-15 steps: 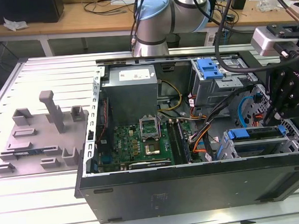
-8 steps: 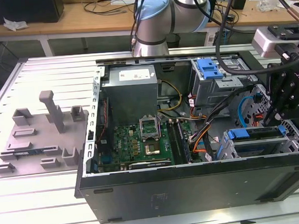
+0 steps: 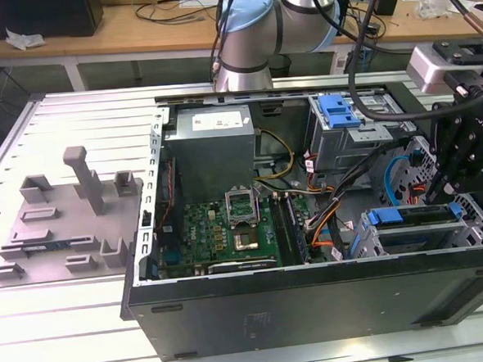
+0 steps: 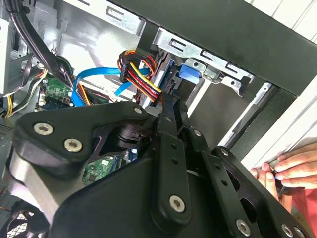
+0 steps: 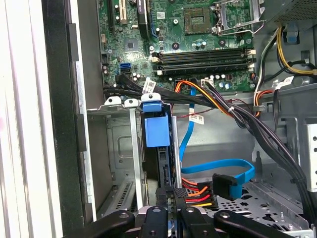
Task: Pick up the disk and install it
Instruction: 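Insert the first disk wire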
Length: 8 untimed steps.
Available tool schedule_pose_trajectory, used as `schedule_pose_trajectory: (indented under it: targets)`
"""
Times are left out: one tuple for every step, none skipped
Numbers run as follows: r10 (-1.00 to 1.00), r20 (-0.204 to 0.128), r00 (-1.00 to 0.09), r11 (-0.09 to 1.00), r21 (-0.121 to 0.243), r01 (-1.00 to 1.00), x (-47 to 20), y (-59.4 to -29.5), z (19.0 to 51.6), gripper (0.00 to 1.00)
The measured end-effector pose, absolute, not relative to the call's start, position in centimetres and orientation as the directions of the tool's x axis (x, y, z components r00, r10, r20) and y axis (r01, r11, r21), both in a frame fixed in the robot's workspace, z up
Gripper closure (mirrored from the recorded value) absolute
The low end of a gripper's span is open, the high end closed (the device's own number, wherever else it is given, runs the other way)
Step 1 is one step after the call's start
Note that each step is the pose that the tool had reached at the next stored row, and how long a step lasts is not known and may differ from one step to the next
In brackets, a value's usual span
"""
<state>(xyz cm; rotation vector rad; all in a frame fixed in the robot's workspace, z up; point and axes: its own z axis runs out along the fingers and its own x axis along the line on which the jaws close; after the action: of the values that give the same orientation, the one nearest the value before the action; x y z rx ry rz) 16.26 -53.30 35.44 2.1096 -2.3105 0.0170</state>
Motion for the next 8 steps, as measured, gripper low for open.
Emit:
schedule_pose_trajectory:
  targets:
    - [-0.996, 0.017, -0.091, 0.091, 0.000, -0.996, 16.23, -53.30, 35.43, 0.84]
    - [-0.996, 0.016, -0.091, 0.091, -0.001, -0.996, 16.20, -53.30, 35.42, 0.84]
    - [-0.996, 0.016, -0.090, 0.090, -0.003, -0.996, 16.19, -53.30, 35.42, 0.84]
    - [-0.996, 0.016, -0.090, 0.089, -0.004, -0.996, 16.18, -53.30, 35.43, 0.84]
    - [-0.996, 0.016, -0.088, 0.088, -0.005, -0.996, 16.18, -53.29, 35.42, 0.84]
    - [-0.996, 0.016, -0.083, 0.083, -0.005, -0.997, 16.17, -53.30, 35.40, 0.84]
    - [-0.997, 0.016, -0.078, 0.078, -0.005, -0.997, 16.17, -53.29, 35.39, 0.84]
    - [-0.997, 0.016, -0.075, 0.075, -0.005, -0.997, 16.17, -53.29, 35.38, 0.84]
